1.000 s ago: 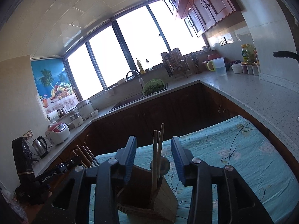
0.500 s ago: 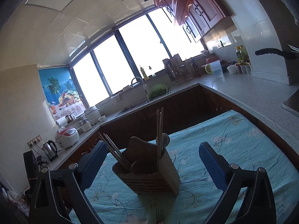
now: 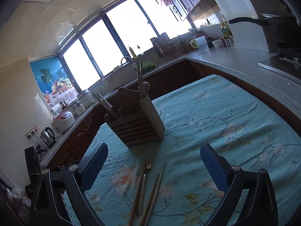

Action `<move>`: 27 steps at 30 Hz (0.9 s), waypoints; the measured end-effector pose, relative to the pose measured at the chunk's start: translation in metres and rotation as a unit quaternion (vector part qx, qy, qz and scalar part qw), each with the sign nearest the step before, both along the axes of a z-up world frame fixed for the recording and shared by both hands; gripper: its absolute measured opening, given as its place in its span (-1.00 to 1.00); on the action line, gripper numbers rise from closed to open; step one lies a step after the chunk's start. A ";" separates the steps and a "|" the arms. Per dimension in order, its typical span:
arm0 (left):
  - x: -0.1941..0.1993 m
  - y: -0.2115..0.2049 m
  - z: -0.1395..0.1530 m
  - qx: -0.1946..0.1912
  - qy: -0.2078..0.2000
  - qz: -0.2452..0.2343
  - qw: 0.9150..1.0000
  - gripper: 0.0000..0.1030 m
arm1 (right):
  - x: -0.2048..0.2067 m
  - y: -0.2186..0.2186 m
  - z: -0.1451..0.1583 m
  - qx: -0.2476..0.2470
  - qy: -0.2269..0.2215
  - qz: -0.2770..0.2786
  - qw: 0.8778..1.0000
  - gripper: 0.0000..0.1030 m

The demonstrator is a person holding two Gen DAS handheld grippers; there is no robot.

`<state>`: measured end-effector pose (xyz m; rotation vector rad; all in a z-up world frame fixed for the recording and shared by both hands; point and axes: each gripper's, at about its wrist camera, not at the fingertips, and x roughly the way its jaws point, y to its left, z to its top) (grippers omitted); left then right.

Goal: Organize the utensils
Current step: 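Move both open tools back to the fork and chopsticks on the table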

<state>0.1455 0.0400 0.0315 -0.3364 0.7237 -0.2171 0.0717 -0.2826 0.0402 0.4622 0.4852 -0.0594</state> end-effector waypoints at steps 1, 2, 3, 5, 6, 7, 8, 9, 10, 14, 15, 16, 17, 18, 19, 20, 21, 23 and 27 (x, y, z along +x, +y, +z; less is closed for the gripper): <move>-0.002 -0.004 -0.002 0.001 0.005 -0.006 1.000 0.54 | -0.004 0.000 -0.004 0.001 0.005 -0.002 1.000 0.94; -0.003 -0.009 -0.004 0.003 0.009 -0.011 1.000 0.54 | -0.008 -0.001 -0.008 0.002 0.012 -0.004 1.000 0.94; -0.006 -0.013 -0.006 0.005 0.012 -0.015 1.000 0.54 | -0.013 0.000 -0.013 0.003 0.019 -0.007 1.000 0.94; -0.008 -0.021 -0.010 0.008 0.019 -0.028 0.999 0.54 | -0.020 -0.002 -0.021 0.008 0.029 -0.010 0.999 0.94; -0.009 -0.026 -0.013 0.011 0.023 -0.035 0.999 0.54 | -0.023 -0.002 -0.024 0.010 0.032 -0.011 0.999 0.94; -0.010 -0.031 -0.014 0.014 0.027 -0.041 0.999 0.54 | -0.025 -0.003 -0.027 0.010 0.035 -0.013 0.999 0.94; -0.009 -0.037 -0.015 0.018 0.028 -0.048 0.998 0.53 | -0.027 -0.003 -0.030 0.010 0.040 -0.014 0.999 0.94; -0.006 -0.043 -0.016 0.022 0.030 -0.055 0.998 0.53 | -0.029 -0.003 -0.032 0.009 0.043 -0.014 0.999 0.94; -0.006 -0.048 -0.017 0.027 0.032 -0.064 0.997 0.53 | -0.030 -0.004 -0.034 0.010 0.046 -0.015 0.999 0.94; 0.004 -0.074 -0.022 0.052 0.033 -0.093 0.994 0.51 | -0.035 -0.008 -0.036 0.013 0.046 -0.018 0.999 0.94; 0.007 -0.079 -0.024 0.058 0.035 -0.098 0.993 0.49 | -0.036 -0.009 -0.036 0.014 0.045 -0.018 0.999 0.94; 0.011 -0.086 -0.027 0.062 0.038 -0.104 0.992 0.46 | -0.036 -0.009 -0.036 0.014 0.045 -0.019 0.999 0.94; 0.015 -0.092 -0.030 0.065 0.041 -0.112 0.991 0.40 | -0.036 -0.010 -0.036 0.014 0.044 -0.020 0.999 0.94; 0.019 -0.100 -0.033 0.069 0.044 -0.119 0.990 0.34 | -0.036 -0.011 -0.036 0.015 0.044 -0.020 0.999 0.94; 0.023 -0.107 -0.037 0.074 0.047 -0.125 0.988 0.31 | -0.036 -0.011 -0.037 0.016 0.045 -0.020 0.999 0.93; 0.030 -0.113 -0.041 0.083 0.051 -0.129 0.987 0.20 | -0.035 -0.012 -0.038 0.018 0.046 -0.020 0.999 0.91; 0.036 -0.119 -0.047 0.091 0.058 -0.132 0.985 0.03 | -0.036 -0.013 -0.038 0.019 0.047 -0.020 0.999 0.91; 0.049 -0.128 -0.058 0.098 0.074 -0.139 0.983 -0.23 | -0.033 -0.013 -0.040 0.020 0.051 -0.018 0.998 0.90; 0.054 -0.140 -0.066 0.127 0.061 -0.141 0.980 -0.42 | -0.026 -0.011 -0.044 0.013 0.058 -0.017 0.998 0.77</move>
